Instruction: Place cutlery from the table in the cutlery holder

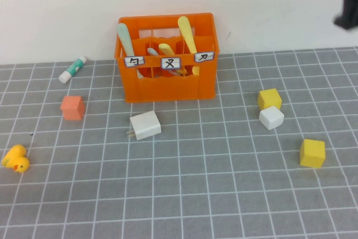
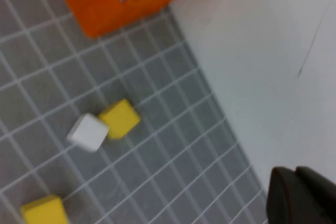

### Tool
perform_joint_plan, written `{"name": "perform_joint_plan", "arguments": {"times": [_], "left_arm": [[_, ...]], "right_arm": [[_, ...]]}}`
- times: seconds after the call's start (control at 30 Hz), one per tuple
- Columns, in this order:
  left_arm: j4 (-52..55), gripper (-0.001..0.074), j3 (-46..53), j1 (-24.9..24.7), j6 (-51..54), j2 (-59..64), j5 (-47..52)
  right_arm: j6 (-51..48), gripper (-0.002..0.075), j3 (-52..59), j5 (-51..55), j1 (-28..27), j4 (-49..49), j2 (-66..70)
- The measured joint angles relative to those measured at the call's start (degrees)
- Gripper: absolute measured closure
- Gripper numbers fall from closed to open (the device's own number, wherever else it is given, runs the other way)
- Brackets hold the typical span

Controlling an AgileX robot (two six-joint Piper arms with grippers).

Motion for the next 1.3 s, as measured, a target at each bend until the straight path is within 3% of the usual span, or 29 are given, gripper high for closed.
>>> {"name": "perform_joint_plan", "arguments": {"times": [0.37, 0.53, 0.7, 0.87, 1.3], "left_arm": [[-13.0, 0.0736, 0.0, 0.0, -0.4, 0.0, 0.0], [-18.3, 0.0736, 0.7, 0.0, -0.3, 0.0, 0.8], [-19.7, 0.0736, 1.9, 0.0, -0.2, 0.0, 2.1], [-19.8, 0.0736, 2.2, 0.0, -0.2, 0.0, 2.7], [-19.8, 0.0736, 2.2, 0.0, -0.2, 0.0, 3.4]], "right_arm": [[15.2, 0.0720, 39.3, -21.3, -0.1, -2.0, -25.8], [18.2, 0.0720, 58.1, -32.5, -0.1, 2.1, -38.8], [21.4, 0.0720, 72.6, -36.3, -0.1, 3.9, -49.0], [22.6, 0.0720, 79.7, -36.9, -0.1, 4.0, -57.4], [22.8, 0.0726, 80.5, -37.2, -0.1, 4.0, -60.1]]}}
